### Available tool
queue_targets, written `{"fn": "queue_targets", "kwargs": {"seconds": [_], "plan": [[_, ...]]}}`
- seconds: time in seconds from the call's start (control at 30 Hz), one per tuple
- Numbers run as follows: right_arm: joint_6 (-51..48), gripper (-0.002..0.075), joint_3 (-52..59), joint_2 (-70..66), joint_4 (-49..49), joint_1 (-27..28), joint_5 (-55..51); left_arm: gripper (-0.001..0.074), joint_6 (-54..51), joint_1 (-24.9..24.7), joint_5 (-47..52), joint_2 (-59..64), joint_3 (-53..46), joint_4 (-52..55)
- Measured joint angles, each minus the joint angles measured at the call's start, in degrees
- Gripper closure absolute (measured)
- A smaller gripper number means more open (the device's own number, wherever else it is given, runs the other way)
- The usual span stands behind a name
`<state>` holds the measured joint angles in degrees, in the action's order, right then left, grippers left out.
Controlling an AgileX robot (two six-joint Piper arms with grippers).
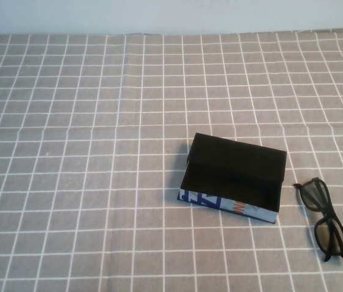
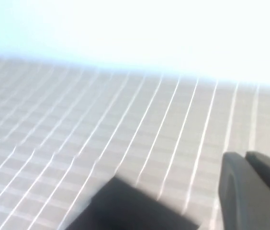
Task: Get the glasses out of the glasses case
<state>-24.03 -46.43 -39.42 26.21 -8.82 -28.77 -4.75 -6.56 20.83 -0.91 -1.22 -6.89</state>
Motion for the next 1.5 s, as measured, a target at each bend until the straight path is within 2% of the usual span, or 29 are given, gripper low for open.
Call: {"fn": "queue_targets", "kwargs": {"seconds": [0.33, 0.53, 0.73, 0.87, 1.0, 1.5], "plan": [[1.9, 0.0742, 1.1, 16.9, -12.0, 0.0, -9.4, 0.074, 0.0, 0.0, 0.0, 0.0, 0.0, 0.0], [5.5, 0.0742, 10.3, 28.2, -12.9, 0.0, -9.9, 0.074, 0.0, 0.0, 0.0, 0.0, 0.0, 0.0], [6.9, 0.0742, 24.3, 39.3, -12.9, 0.0, -9.2, 0.074, 0.0, 0.0, 0.0, 0.0, 0.0, 0.0], [6.9, 0.0743, 30.7, 40.1, -13.0, 0.0, -3.3, 0.074, 0.0, 0.0, 0.0, 0.0, 0.0, 0.0], [6.9, 0.0743, 31.3, 40.3, -13.1, 0.0, -0.1, 0.074, 0.0, 0.0, 0.0, 0.0, 0.0, 0.0], [6.9, 0.0743, 31.4, 40.3, -8.4, 0.0, 1.0, 0.074, 0.0, 0.0, 0.0, 0.0, 0.0, 0.0]]}}
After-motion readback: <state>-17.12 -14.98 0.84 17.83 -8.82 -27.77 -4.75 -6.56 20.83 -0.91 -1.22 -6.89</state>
